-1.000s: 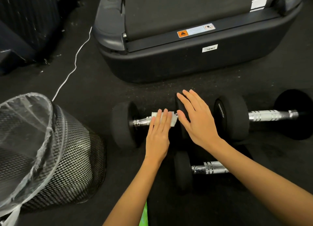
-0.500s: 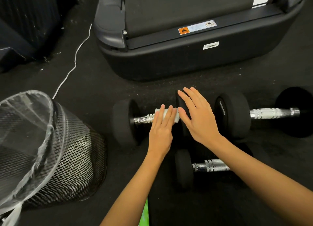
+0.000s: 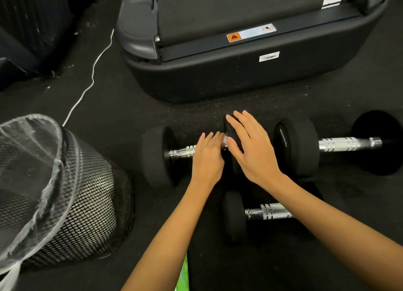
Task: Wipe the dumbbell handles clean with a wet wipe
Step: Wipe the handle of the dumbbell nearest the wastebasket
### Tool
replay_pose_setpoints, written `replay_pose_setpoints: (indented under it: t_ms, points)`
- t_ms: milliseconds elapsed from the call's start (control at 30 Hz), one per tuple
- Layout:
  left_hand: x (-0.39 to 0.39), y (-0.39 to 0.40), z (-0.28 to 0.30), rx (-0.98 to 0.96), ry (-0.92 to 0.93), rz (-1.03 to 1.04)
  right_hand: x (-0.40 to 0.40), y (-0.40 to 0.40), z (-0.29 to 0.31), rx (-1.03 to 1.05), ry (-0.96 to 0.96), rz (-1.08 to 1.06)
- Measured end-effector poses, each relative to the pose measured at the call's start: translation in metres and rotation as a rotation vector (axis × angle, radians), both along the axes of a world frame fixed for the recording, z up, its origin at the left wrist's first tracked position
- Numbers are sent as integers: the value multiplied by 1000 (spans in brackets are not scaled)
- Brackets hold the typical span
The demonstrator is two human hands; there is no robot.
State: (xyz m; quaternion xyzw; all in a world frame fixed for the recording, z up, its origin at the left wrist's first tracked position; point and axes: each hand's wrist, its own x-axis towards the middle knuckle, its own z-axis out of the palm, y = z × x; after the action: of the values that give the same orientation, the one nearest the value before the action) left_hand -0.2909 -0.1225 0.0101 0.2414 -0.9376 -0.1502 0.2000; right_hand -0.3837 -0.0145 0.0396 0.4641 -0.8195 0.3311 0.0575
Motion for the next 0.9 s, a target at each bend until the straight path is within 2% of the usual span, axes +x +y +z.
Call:
replay_pose_setpoints:
  t_ms: [100, 233, 400, 567, 633, 700, 833, 900]
  points:
    - [15, 7, -9, 21, 84, -33, 1, 1, -1, -11, -3, -3]
    - [35, 16, -22, -68, 118, -135, 3, 1, -3, -21, -8, -7]
    - [22, 4, -14, -75, 76, -47, 1, 0, -3, -30, -5, 1]
    - [41, 5, -18, -247, -32, -141, 1, 1, -3, -19, 0, 2]
    - [43, -6, -12, -291, -51, -77, 1, 1, -4, -17, 5, -2]
    - [39, -5, -6, -285, -42, -17, 1, 0, -3, -20, 2, -7]
    - [22, -5, 5, -266, -97, -78, 0, -1, -2, -21, 4, -8]
    - [10, -10, 14, -168, -124, -96, 0, -1, -2, -18, 4, -3]
